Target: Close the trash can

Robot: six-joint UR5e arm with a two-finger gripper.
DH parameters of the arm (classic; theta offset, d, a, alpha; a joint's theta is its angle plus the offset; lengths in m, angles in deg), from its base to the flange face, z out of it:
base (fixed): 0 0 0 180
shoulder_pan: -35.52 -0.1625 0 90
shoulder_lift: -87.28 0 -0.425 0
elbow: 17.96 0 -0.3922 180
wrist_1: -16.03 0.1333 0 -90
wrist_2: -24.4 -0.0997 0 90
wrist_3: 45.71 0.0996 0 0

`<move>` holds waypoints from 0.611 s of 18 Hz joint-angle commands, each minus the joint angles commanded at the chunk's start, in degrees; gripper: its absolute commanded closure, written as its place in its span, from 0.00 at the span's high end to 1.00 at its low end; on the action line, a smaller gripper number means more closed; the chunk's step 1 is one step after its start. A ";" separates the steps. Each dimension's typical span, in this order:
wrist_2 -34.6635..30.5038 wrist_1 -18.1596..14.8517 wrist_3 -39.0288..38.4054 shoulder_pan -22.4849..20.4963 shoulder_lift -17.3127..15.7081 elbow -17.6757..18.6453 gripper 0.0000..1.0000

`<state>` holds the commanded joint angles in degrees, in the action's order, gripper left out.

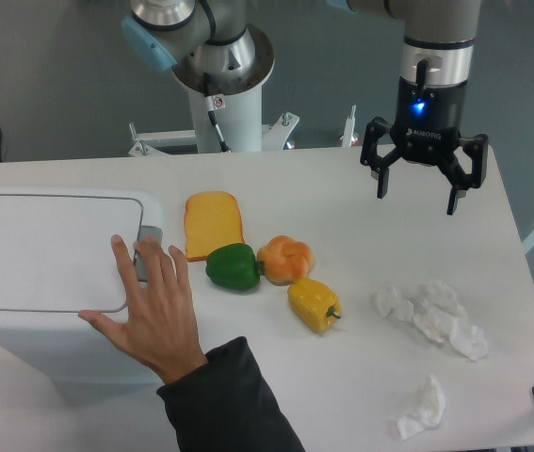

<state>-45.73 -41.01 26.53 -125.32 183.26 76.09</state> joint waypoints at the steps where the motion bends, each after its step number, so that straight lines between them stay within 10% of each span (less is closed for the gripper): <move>1: 0.00 0.00 0.00 0.00 0.00 0.00 1.00; 11: -0.09 0.09 0.00 0.44 0.00 0.00 1.00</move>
